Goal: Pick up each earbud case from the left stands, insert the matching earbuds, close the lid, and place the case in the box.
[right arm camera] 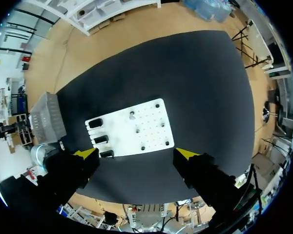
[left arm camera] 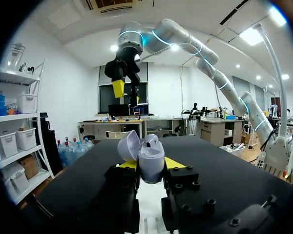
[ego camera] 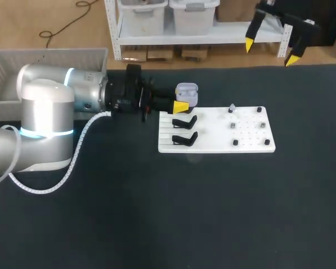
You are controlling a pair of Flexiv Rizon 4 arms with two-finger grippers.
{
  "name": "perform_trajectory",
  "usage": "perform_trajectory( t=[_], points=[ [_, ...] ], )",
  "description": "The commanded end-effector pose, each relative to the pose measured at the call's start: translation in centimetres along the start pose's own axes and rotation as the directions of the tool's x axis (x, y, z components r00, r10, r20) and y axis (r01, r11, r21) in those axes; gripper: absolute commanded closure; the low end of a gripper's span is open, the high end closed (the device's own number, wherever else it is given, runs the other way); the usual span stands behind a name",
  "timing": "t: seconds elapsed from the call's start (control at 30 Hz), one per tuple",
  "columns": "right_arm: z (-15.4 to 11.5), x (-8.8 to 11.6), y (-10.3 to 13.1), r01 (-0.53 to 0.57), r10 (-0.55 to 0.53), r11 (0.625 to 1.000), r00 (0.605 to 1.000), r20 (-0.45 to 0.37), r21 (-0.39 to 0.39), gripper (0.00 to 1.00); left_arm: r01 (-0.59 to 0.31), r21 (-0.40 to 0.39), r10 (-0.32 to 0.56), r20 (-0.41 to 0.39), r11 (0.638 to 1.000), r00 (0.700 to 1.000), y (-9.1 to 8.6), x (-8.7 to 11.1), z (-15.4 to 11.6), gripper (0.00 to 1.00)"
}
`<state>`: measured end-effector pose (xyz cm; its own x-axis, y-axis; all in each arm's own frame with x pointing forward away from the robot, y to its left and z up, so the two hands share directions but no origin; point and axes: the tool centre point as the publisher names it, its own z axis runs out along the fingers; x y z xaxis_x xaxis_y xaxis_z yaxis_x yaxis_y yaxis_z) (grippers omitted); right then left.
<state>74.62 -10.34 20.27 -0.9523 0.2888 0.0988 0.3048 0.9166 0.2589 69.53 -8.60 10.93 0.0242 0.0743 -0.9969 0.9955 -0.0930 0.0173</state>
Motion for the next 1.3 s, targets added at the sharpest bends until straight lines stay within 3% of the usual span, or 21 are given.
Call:
perform_trajectory(
  t=[0.03,0.2,0.53,0.77,1.17,1.3],
  points=[
    [-0.1,-0.5,-0.2,0.053,-0.036,0.982,0.995,0.097,-0.183,0.00,-0.002,-0.002,0.002,0.002,1.000,1.000,0.0,0.1,0.0,1.00],
    [1.0,-1.2,0.4,0.165,-0.150,0.985,0.960,0.235,-0.045,0.00,-0.002,-0.002,0.002,0.002,1.000,1.000,0.0,0.1,0.0,1.00],
    [4.2,-1.3,-0.3,0.154,-0.173,0.981,0.970,0.169,0.120,0.00,-0.002,-0.002,0.002,0.002,1.000,1.000,0.0,0.1,0.0,1.00],
    [6.1,-0.6,-0.6,0.149,-0.163,0.983,0.978,0.130,0.107,0.00,-0.002,-0.002,0.002,0.002,1.000,1.000,0.0,0.1,0.0,1.00],
    [10.1,0.1,0.1,0.110,-0.122,0.991,0.981,0.151,0.082,0.00,-0.002,-0.002,0.002,0.002,1.000,1.000,0.0,0.1,0.0,1.00],
    [11.6,0.0,-0.1,0.092,-0.103,0.992,0.986,0.130,0.090,0.10,-0.002,-0.002,0.002,0.002,1.000,1.000,0.0,0.1,0.0,1.00]
  ],
)
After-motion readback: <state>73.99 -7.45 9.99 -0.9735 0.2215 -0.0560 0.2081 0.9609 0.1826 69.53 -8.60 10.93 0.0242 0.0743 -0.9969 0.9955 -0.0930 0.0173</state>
